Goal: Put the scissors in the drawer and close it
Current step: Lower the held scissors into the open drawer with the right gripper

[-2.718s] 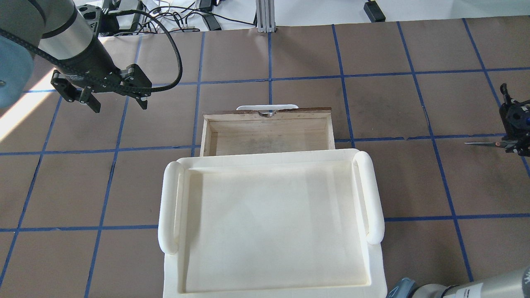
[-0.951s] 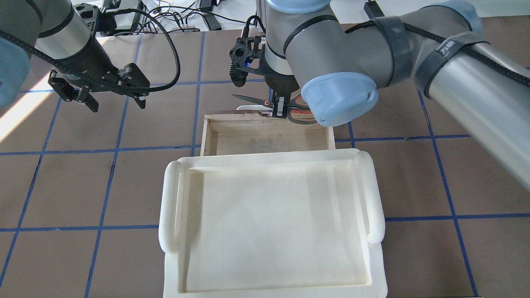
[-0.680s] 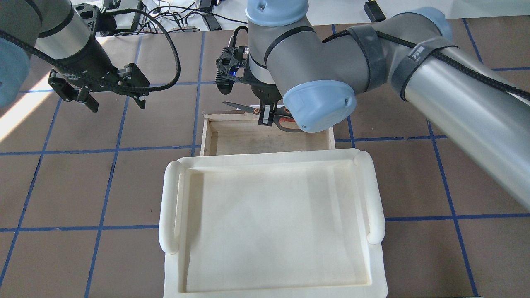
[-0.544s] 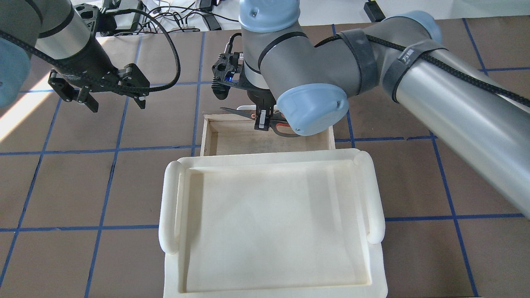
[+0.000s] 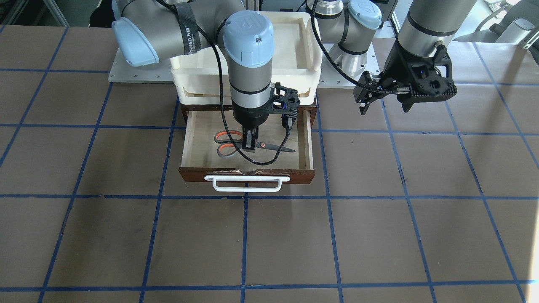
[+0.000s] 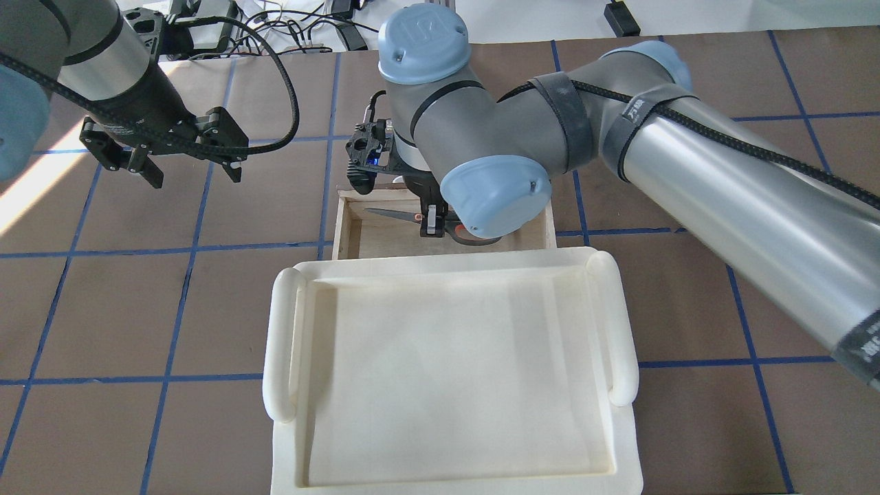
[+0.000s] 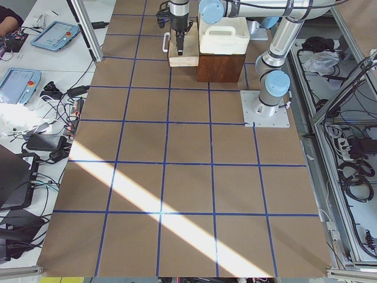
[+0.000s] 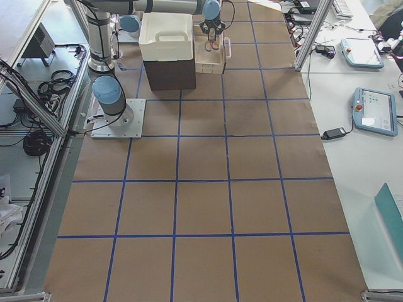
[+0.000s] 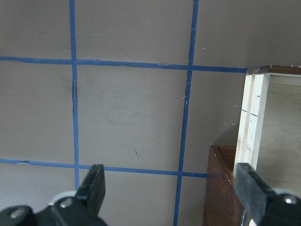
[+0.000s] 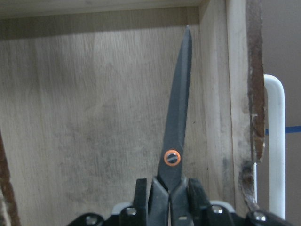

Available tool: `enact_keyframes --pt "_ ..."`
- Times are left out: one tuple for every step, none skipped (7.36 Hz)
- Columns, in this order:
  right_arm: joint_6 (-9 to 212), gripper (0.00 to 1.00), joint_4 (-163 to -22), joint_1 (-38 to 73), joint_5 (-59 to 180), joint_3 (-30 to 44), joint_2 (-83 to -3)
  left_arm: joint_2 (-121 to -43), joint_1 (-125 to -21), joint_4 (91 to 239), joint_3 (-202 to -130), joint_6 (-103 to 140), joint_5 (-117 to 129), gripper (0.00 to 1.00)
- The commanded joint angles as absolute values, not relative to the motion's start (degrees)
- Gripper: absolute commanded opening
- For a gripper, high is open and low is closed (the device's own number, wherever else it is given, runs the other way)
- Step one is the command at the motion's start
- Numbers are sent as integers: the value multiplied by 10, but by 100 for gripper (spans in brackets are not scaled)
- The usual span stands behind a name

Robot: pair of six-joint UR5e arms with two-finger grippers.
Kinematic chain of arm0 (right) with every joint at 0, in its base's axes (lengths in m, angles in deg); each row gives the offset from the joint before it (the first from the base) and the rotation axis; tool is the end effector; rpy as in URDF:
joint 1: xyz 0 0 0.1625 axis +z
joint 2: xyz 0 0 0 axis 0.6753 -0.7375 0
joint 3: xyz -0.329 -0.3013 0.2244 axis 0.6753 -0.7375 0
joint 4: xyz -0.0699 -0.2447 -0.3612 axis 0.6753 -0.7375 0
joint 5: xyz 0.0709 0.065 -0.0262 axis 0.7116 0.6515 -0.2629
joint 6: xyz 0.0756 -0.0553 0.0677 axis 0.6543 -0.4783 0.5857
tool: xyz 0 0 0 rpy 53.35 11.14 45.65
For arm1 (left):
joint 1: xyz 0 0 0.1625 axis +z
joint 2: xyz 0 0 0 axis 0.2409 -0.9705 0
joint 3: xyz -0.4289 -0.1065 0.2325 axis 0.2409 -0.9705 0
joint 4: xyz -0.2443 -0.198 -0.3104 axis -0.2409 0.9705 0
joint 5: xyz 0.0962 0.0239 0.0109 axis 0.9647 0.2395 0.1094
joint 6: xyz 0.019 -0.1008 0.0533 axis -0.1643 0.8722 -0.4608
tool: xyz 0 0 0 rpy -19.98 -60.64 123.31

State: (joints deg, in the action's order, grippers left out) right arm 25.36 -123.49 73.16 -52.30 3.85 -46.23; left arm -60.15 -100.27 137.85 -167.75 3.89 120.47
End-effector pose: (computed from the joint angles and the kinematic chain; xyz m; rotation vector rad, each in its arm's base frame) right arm 0.4029 -0.5299 0.4056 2.1252 -2.3132 0.0318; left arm -0.0951 -0.5109 0.5438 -0.1019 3.0898 -0.0119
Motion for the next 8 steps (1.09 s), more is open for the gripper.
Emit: enact_keyframes --pt "247 0 -1231 732 -528 44 -460 -601 -1003 1379 -1678 39 1204 100" --pt "254 0 -1232 731 -528 45 -459 -601 -1003 1379 -1678 39 1204 100" --pt "255 0 -1236 731 -528 46 -456 -601 -1003 1379 -1678 39 1204 100" --pt "255 0 -1237 731 -528 48 -452 -601 -1003 1379 -1678 39 1204 100" --pt "255 0 -1238 731 -527 48 -449 -601 -1003 1379 -1678 39 1204 100" --pt "251 0 -1238 731 -528 48 -448 -601 -1003 1379 -1678 39 1204 100" --pt "254 0 -1238 731 -527 48 -442 -601 -1003 1379 -1678 39 1204 100" --pt "251 0 -1239 731 -527 48 -439 -601 -1002 1379 -1678 39 1204 100"
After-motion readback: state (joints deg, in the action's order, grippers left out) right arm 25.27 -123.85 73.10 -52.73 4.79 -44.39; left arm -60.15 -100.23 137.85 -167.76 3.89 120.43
